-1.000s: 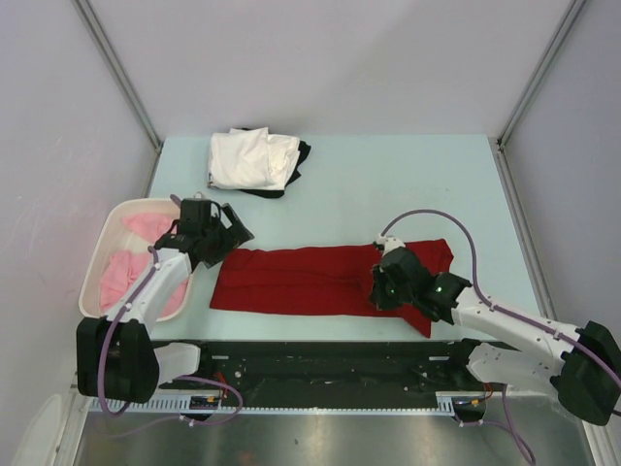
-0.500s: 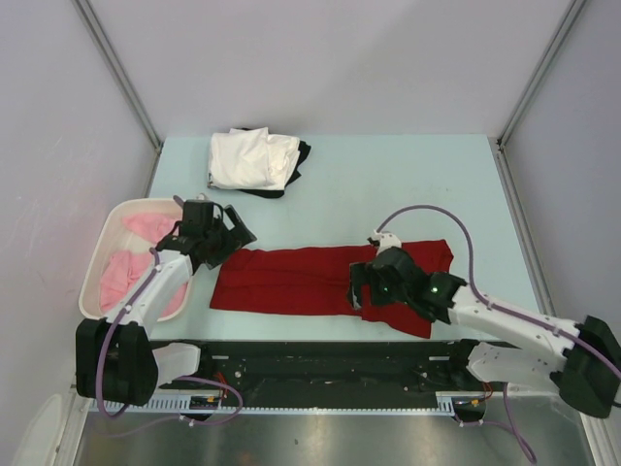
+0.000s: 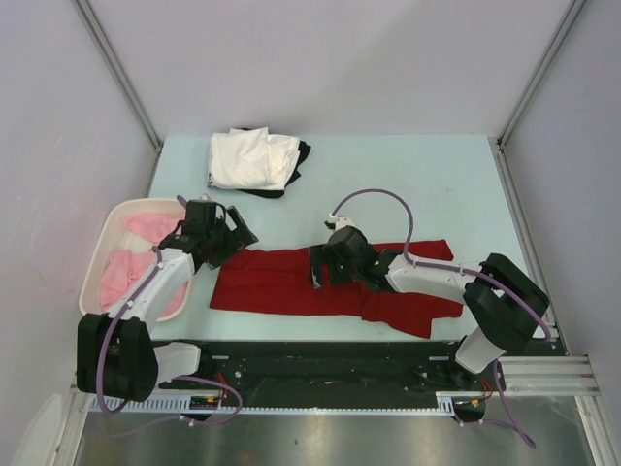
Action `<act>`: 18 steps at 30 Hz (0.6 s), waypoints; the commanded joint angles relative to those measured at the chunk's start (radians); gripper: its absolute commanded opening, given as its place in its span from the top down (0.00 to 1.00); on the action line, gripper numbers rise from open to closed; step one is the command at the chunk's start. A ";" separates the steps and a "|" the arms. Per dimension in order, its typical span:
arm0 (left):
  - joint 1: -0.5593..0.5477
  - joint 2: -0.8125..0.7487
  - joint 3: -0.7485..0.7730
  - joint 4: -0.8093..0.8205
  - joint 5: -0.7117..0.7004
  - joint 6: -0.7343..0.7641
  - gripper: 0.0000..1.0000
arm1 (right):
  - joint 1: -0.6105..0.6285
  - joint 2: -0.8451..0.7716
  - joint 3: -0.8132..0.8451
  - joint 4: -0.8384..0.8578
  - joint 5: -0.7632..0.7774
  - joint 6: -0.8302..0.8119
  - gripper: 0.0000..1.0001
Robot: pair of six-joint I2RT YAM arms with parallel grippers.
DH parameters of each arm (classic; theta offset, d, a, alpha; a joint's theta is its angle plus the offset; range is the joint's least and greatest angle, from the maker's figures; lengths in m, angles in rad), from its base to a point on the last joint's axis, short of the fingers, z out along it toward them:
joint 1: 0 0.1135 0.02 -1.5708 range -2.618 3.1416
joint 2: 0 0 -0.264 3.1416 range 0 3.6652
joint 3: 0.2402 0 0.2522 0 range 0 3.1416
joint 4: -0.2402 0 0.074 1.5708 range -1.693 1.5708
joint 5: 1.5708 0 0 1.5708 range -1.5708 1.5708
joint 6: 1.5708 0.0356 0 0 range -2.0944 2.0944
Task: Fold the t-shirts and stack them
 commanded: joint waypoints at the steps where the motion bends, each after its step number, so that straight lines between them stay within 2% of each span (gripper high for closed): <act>1: -0.006 0.000 0.033 0.014 0.002 0.024 0.02 | 0.013 0.030 0.043 0.062 -0.042 -0.021 0.00; 11: -0.004 -0.003 0.012 0.027 0.011 0.019 0.02 | 0.125 0.059 0.043 -0.033 -0.070 -0.028 0.02; 18: -0.006 -0.018 -0.005 0.028 0.014 0.019 0.02 | 0.213 -0.022 0.043 -0.069 0.034 -0.025 0.02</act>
